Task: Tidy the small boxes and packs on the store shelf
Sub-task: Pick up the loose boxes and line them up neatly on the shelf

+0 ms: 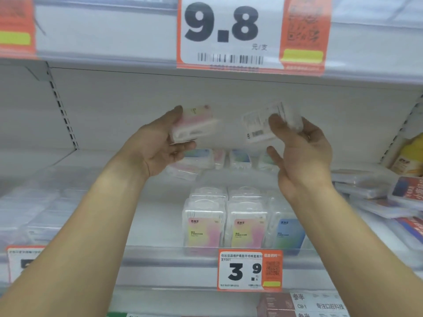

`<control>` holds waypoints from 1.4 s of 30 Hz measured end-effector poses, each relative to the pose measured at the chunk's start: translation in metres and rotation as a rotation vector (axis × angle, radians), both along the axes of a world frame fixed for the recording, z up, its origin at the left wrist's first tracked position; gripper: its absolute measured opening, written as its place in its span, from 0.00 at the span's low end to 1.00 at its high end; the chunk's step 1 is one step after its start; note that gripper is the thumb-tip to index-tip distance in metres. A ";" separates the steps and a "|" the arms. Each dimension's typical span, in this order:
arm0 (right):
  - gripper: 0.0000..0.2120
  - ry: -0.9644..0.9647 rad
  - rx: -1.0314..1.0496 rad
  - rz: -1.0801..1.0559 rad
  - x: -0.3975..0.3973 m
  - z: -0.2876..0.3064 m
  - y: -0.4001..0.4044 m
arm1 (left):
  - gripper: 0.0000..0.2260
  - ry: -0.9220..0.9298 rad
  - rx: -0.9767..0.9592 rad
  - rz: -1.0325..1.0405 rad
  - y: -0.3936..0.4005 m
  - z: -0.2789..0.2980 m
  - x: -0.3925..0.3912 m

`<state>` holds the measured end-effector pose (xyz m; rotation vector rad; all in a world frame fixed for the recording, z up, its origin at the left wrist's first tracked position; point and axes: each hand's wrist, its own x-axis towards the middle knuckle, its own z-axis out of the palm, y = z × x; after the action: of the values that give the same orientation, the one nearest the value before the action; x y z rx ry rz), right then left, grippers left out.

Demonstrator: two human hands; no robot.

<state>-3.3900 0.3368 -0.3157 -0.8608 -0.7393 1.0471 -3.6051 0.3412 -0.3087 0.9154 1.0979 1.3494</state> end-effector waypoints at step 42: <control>0.32 -0.549 0.032 0.013 0.026 0.001 -0.001 | 0.20 0.359 0.226 -0.140 -0.001 -0.005 0.006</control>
<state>-3.3639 0.3358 -0.3147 -1.1332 -1.2174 0.8089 -3.5993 0.3399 -0.3134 1.4163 1.1373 1.2374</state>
